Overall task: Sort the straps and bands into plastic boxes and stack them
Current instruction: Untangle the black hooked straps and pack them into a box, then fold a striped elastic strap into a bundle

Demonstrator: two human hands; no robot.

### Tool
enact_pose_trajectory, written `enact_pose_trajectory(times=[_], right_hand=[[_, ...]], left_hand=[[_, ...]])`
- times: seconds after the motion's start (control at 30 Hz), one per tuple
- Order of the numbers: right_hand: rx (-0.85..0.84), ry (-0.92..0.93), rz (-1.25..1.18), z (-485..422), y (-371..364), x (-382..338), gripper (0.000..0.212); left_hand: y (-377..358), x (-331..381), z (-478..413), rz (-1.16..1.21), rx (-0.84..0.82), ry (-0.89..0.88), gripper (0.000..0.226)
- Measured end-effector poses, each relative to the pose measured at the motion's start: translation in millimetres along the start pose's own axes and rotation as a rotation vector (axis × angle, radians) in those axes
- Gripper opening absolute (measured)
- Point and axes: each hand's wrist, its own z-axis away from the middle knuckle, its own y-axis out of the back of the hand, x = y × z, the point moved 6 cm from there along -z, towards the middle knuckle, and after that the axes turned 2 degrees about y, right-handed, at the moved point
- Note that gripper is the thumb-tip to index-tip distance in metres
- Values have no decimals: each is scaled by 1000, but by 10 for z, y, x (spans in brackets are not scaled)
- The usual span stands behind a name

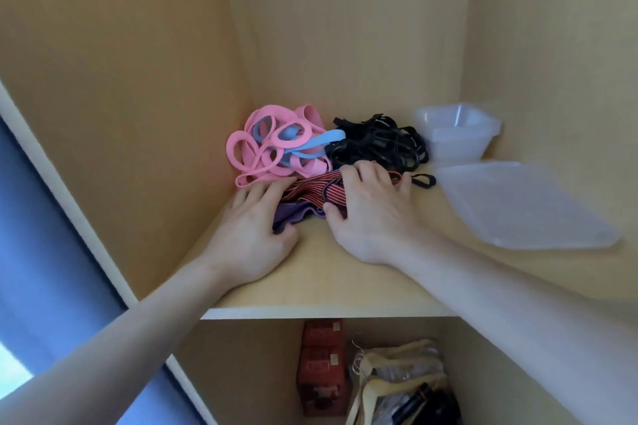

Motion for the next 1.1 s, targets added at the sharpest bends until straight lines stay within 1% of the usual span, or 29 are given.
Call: enact_pose_trajectory(times=[0.13, 0.27, 0.37, 0.4, 0.47, 0.5, 0.53, 0.57, 0.6, 0.67, 0.73, 0.8, 0.87, 1.0, 1.1], right_hand=[[27, 6, -27, 11, -21, -5, 56], [26, 2, -62, 9, 22, 29, 54], [31, -10, -84, 46, 75, 10, 57], [55, -5, -69, 64, 137, 3, 58], [172, -24, 26, 20, 395, 97, 54], [230, -67, 80, -59, 583, 206, 47], [251, -137, 122, -166, 761, 360, 40], [229, -220, 159, -285, 917, 528, 36], [163, -300, 197, -399, 1030, 691, 36], [-26, -411, 298, -575, 1047, 975, 43], [-175, -465, 348, -713, 892, 1237, 41], [-249, -481, 312, -818, 713, 1451, 35], [-266, -462, 301, -868, 623, 1572, 31], [-151, -446, 284, -787, 629, 1615, 21], [-129, -396, 295, -715, 742, 1518, 21]], left_hand=[[-13, -15, -10, -41, -3, -18, 71], [-14, 19, -21, -51, -27, 5, 72], [-29, 33, -28, -57, -47, 23, 75], [-36, 17, -11, -65, -59, 32, 73], [-35, -2, 18, -65, -51, 34, 70], [-24, 7, 23, -68, -41, 33, 70], [-20, 15, 26, -70, -34, 28, 71], [-19, 28, 25, -69, -25, 21, 71], [-15, 39, 28, -75, -15, 16, 71], [-28, 40, 39, -107, -9, -9, 74], [-54, 20, 47, -111, 15, -31, 78], [-85, 5, 31, -106, 38, -32, 79], [-95, 2, -15, -104, 38, -25, 82], [-108, -11, -6, -115, 11, -6, 79], [-95, 6, 25, -117, -14, 7, 80]])
